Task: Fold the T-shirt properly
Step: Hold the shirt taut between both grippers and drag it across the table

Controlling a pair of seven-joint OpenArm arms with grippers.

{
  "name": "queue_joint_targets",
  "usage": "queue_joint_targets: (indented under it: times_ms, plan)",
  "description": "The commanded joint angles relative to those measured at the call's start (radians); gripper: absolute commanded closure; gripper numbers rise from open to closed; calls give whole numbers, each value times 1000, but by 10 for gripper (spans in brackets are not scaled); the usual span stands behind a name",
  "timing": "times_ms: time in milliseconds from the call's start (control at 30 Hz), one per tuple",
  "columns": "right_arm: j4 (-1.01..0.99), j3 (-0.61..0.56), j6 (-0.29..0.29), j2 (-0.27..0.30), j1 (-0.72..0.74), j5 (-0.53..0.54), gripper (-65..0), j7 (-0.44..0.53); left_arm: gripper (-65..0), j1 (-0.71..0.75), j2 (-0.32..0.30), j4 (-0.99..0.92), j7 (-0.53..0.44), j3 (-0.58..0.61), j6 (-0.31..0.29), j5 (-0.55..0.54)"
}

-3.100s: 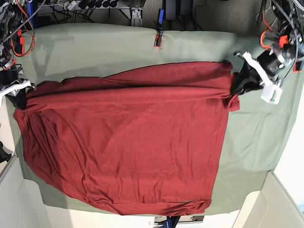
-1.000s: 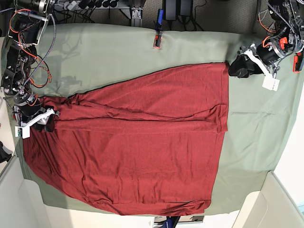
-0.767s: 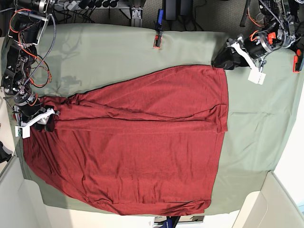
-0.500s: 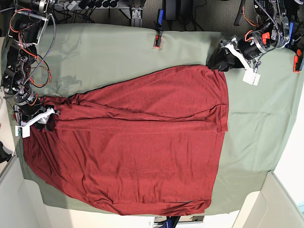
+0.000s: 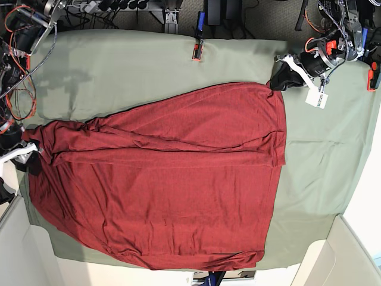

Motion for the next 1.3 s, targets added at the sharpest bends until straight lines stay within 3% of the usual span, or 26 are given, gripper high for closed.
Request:
queue_joint_targets:
  times_ms: [0, 200, 467, 567, 700, 767, 900, 1133, 1267]
  plan:
    - [21, 13, 6, 20, -12, 13, -248, 7, 0, -5, -14, 19, -12, -6, -8, -4]
    - [20, 18, 3, 6, -126, -39, -248, 70, 0, -5, -41, 21, -5, -8, -8, -5]
    - [-62, -42, -26, 3, -132, -130, -248, 189, 0, -19, -56, 21, -6, -9, -8, -13]
    - [-71, -76, -87, 4, -132, -188, -248, 202, 0, -19, -56, 21, -5, -9, -8, -12]
    - [-71, -89, -103, 3, -129, -214, -248, 218, 0, -19, -56, 21, -5, -9, -8, -12]
    - [-71, -88, -103, 3, -130, -214, -190, 215, 0, -18, -56, 21, -5, -9, -8, -12]
    - [-72, -88, -99, 4, -129, -213, 0, 207, 0, -19, -56, 21, -5, -9, -8, -17]
    - [-61, -84, -91, 6, -119, -208, 0, 198, 0, -19, -56, 41, 3, -88, -8, -40]
    - [-16, -49, -90, 6, -119, -135, 0, 148, 0, -18, -84, 108, 21, -148, -8, -70]
